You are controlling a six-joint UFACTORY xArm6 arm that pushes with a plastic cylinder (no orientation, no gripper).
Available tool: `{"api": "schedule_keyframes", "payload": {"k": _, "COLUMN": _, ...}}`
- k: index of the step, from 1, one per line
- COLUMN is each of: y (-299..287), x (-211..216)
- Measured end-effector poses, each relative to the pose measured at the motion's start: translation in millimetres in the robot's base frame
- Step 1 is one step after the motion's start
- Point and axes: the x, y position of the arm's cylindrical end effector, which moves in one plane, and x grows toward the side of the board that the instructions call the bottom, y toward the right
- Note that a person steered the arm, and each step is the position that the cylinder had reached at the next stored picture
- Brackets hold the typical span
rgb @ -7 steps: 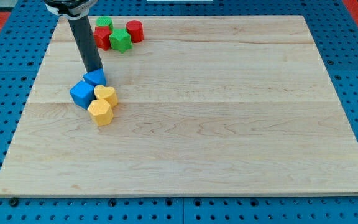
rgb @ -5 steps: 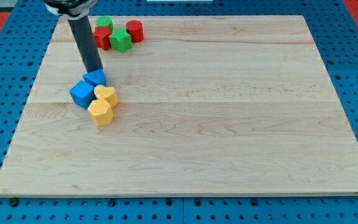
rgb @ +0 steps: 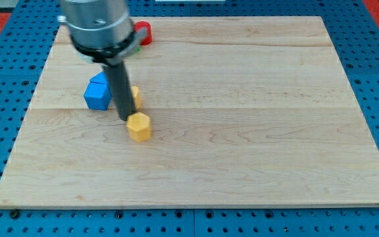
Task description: Push the yellow blocks towards the bottom center of the board
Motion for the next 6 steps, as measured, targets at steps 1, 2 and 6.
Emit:
{"api": "schedule_keyframes", "payload": {"k": 1, "y": 16.0, "x": 29.6}}
{"api": "schedule_keyframes", "payload": {"k": 2, "y": 45.1, "x": 28.1}}
{"api": "schedule_keyframes", "payload": {"k": 6, "y": -41.2, "x": -75.8}}
